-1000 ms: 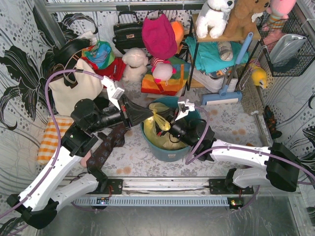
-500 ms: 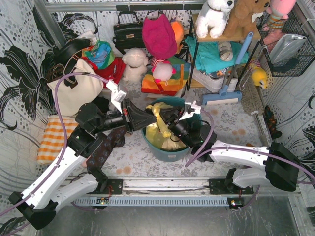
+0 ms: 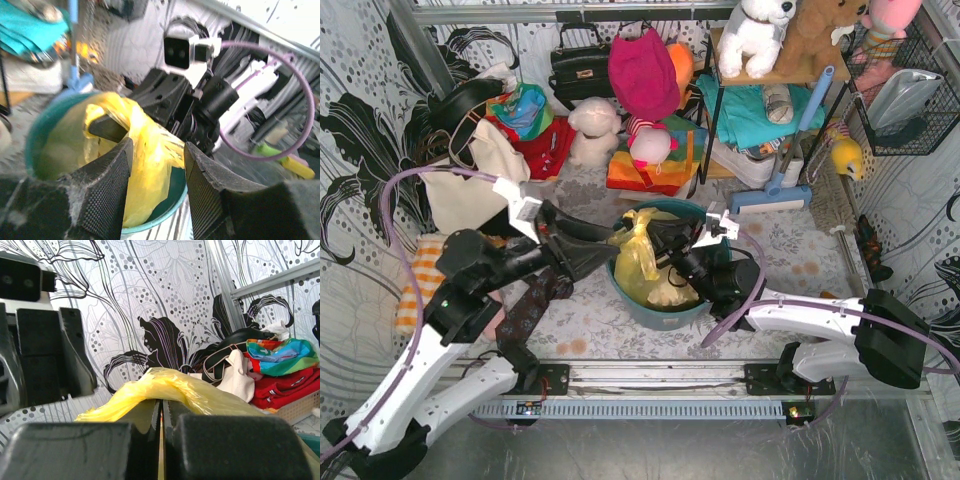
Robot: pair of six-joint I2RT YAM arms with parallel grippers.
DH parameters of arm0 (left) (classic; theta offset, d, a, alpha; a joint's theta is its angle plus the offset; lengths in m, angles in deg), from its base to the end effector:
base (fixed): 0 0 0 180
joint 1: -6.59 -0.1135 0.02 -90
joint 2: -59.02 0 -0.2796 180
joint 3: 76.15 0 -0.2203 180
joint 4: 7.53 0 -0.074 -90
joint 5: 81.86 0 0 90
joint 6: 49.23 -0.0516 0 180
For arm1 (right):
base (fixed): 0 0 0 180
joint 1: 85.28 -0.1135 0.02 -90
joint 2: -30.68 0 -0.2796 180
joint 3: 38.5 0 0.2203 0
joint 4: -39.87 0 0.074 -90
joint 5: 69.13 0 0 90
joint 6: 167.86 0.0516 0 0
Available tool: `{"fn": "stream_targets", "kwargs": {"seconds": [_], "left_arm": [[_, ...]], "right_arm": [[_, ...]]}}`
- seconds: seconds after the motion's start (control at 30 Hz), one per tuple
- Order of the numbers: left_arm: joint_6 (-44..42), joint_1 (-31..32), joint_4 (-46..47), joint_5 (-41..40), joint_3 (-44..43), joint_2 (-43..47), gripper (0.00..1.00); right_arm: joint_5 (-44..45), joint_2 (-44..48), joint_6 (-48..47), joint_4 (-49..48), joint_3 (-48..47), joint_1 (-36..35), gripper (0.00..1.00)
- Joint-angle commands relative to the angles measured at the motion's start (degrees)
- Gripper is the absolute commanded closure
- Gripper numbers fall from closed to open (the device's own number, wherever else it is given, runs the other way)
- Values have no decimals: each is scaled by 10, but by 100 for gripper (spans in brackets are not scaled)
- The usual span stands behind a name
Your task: Tie the trash bag
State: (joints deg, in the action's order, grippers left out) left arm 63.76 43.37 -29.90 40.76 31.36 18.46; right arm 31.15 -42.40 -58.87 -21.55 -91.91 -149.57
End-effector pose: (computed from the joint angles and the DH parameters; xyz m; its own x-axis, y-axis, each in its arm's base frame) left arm 0.0718 -0.0884 0.4313 -0.2408 -0.2307 -0.9428 0.9081 0.2892 -0.3027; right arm 0.1120 0.2115 0.3899 0.0035 0.7452 -0.6668 -0.8777 0.3218 0.3551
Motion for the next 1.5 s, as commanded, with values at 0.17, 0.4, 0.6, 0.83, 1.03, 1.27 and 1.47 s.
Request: {"fn": "stream_targets", "kwargs": {"seconds": [0.17, 0.4, 0.6, 0.83, 1.03, 1.27, 1.47], "left_arm": [[-2, 3, -4, -210, -26, 19, 46], [67, 3, 32, -215, -17, -21, 49], [139, 3, 56, -199, -13, -37, 50], [214, 3, 44, -156, -26, -67, 47], [228, 3, 18, -160, -30, -72, 53], [231, 3, 15, -163, -33, -63, 64], [234, 3, 1, -156, -37, -63, 64]], "right_arm": [[-39, -20, -9, -54, -1, 0, 100], [-79, -28, -8, -56, -9, 0, 100], [-84, -29, -7, -58, -8, 0, 100], [-86, -28, -9, -57, -8, 0, 100], [-85, -25, -11, -58, -7, 0, 100], [-84, -24, -11, -59, -6, 0, 100], [-81, -22, -13, -59, -5, 0, 100]]}}
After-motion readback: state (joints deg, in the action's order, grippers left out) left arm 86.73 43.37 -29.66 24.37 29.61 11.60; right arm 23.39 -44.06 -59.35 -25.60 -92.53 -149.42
